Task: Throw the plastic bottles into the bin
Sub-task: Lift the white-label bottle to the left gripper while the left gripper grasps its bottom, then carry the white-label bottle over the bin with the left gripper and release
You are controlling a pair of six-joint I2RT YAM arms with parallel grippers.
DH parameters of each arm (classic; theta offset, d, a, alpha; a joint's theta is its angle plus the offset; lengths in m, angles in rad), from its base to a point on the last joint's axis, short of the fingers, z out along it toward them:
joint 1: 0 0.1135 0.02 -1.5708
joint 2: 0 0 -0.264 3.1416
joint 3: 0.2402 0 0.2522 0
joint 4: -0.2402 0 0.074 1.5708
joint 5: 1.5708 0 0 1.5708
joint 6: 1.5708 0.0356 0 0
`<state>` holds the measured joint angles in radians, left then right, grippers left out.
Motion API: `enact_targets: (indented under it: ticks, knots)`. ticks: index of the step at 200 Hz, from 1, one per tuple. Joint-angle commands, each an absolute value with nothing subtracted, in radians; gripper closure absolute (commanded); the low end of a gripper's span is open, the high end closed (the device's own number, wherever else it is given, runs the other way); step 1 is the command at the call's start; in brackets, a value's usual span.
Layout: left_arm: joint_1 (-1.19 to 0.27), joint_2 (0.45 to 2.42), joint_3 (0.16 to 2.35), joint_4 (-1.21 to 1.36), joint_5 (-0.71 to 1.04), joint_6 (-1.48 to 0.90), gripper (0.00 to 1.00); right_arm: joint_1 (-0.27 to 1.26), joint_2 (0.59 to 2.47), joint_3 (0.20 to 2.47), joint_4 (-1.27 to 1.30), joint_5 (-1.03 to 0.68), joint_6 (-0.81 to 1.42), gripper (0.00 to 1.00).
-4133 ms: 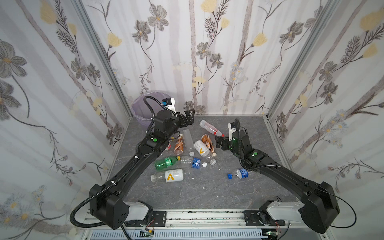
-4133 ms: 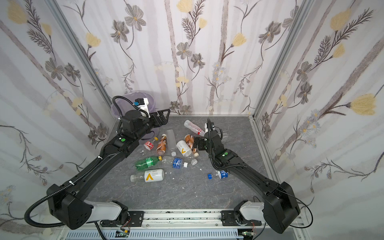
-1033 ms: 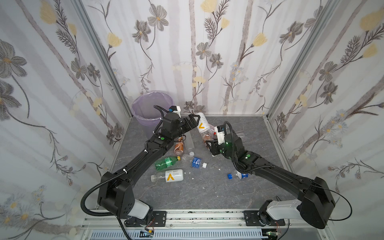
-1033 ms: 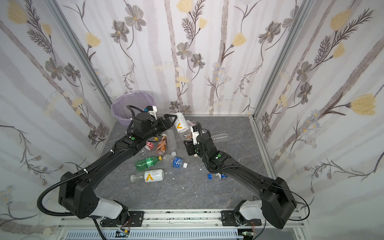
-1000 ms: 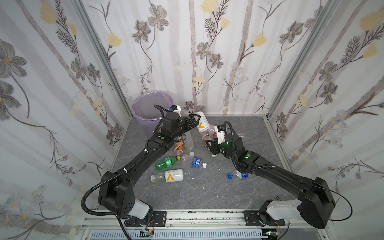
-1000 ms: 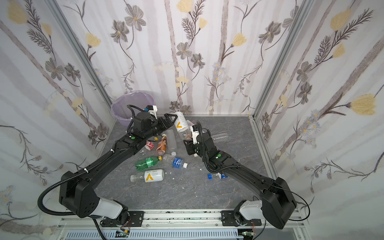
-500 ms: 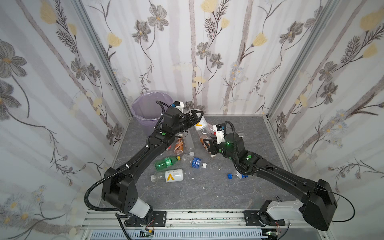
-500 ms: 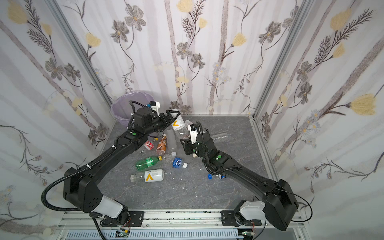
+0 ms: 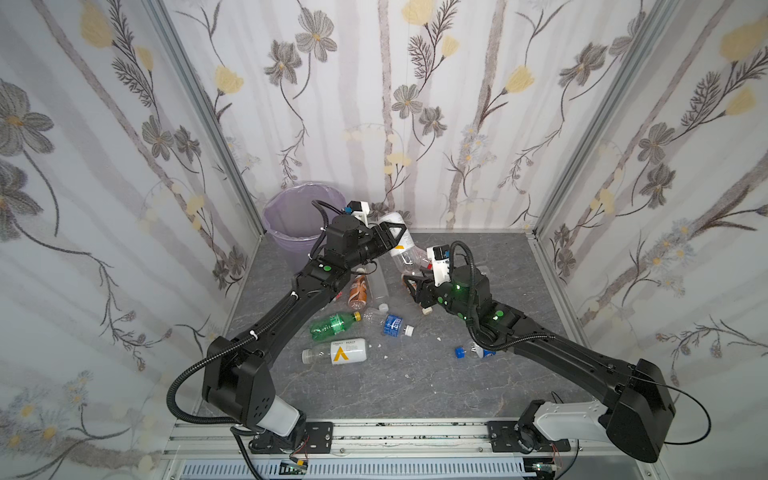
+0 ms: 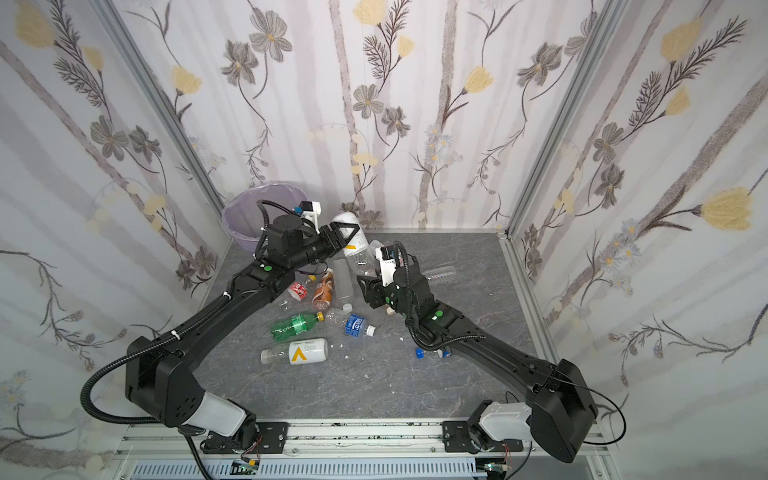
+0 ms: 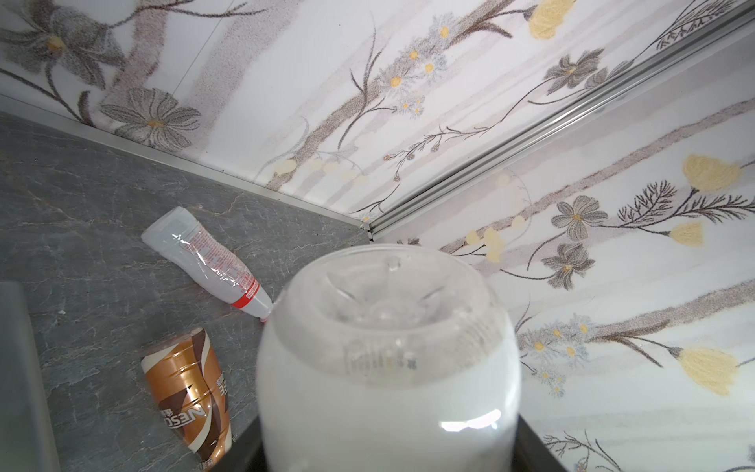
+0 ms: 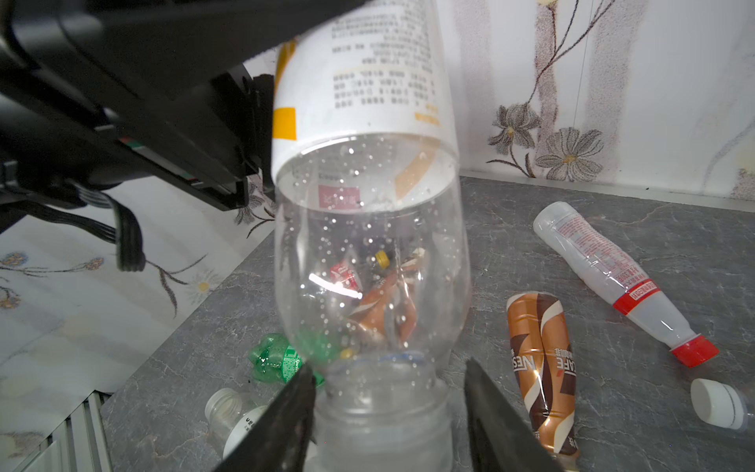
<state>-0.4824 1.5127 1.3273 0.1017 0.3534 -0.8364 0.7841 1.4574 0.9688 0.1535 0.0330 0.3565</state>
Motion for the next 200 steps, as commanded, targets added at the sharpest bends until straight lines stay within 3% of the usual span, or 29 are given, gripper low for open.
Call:
enact_targets:
  ticks: [1, 16, 90, 116, 148, 186, 200]
  knots:
    - [-0.479, 1.499, 1.333, 0.143, 0.309, -0.776, 0.38, 0.784, 1.437, 0.973, 0.200, 0.036, 0.347, 0.20]
    - [-0.470, 1.483, 1.337, 0.143, 0.262, -0.725, 0.37, 0.784, 1.407, 0.970, 0.189, 0.046, 0.337, 0.01]
    - [-0.454, 1.343, 1.478, 0.153, -0.213, -0.252, 0.36, 0.785, 1.303, 0.996, 0.198, 0.010, 0.295, 0.00]
    - [-0.450, 1.302, 1.496, 0.277, -0.353, -0.057, 0.36, 0.792, 1.309, 1.033, 0.188, 0.005, 0.291, 0.00]
    - [-0.397, 1.295, 1.503, 0.450, -0.386, 0.080, 0.33, 0.799, 1.321, 1.034, 0.209, -0.003, 0.309, 0.00]
    - [-0.278, 1.445, 1.589, 0.411, -0.383, 0.020, 0.30, 0.814, 1.345, 1.039, 0.205, -0.005, 0.321, 0.00]
    - [-0.238, 1.513, 1.604, 0.344, -0.372, -0.032, 0.25, 0.814, 1.344, 1.037, 0.201, 0.000, 0.323, 0.00]
